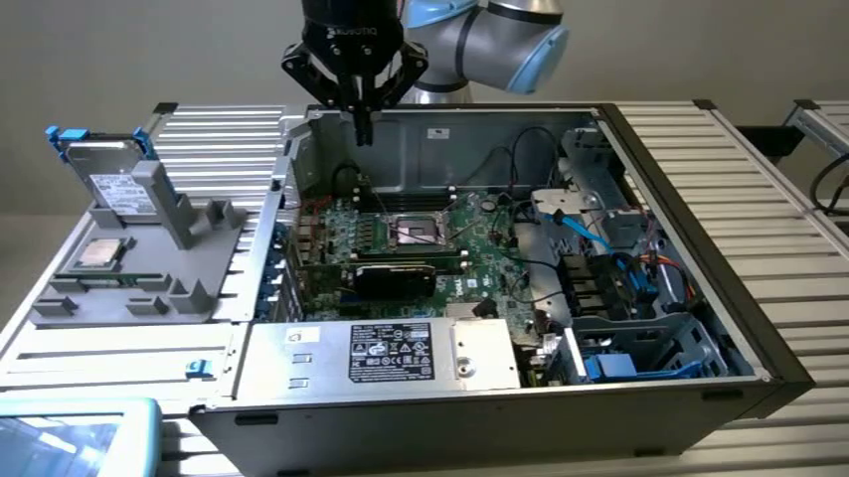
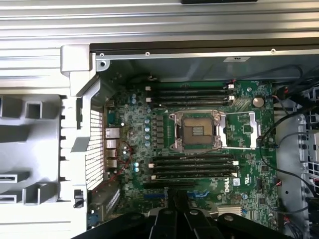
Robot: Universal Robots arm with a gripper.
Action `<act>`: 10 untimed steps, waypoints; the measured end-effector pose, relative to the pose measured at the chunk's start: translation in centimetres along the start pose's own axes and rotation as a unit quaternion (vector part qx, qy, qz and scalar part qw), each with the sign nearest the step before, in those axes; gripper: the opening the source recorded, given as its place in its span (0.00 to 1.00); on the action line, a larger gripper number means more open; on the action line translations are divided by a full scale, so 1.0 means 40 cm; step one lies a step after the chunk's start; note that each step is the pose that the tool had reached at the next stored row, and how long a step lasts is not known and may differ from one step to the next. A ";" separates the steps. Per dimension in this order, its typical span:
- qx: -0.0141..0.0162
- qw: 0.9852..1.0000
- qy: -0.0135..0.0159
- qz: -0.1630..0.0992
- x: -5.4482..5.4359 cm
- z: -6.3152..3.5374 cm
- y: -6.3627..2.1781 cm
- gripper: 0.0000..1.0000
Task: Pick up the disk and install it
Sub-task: 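Reach for the disk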
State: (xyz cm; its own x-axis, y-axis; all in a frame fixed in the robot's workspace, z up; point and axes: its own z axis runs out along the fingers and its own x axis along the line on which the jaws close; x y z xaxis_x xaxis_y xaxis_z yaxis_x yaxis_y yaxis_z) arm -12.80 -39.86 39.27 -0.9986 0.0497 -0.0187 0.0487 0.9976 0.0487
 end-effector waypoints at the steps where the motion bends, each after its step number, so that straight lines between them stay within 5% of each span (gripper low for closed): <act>1: 0.000 1.000 0.000 0.000 0.011 0.000 0.000 0.11; 10: 0.000 1.000 0.000 -0.001 0.104 -0.002 0.001 0.11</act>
State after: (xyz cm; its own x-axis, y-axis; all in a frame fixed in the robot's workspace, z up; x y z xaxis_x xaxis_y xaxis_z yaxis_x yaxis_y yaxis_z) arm -16.95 -39.63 39.26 -0.9987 0.0472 -0.0187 0.0462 0.9977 0.0487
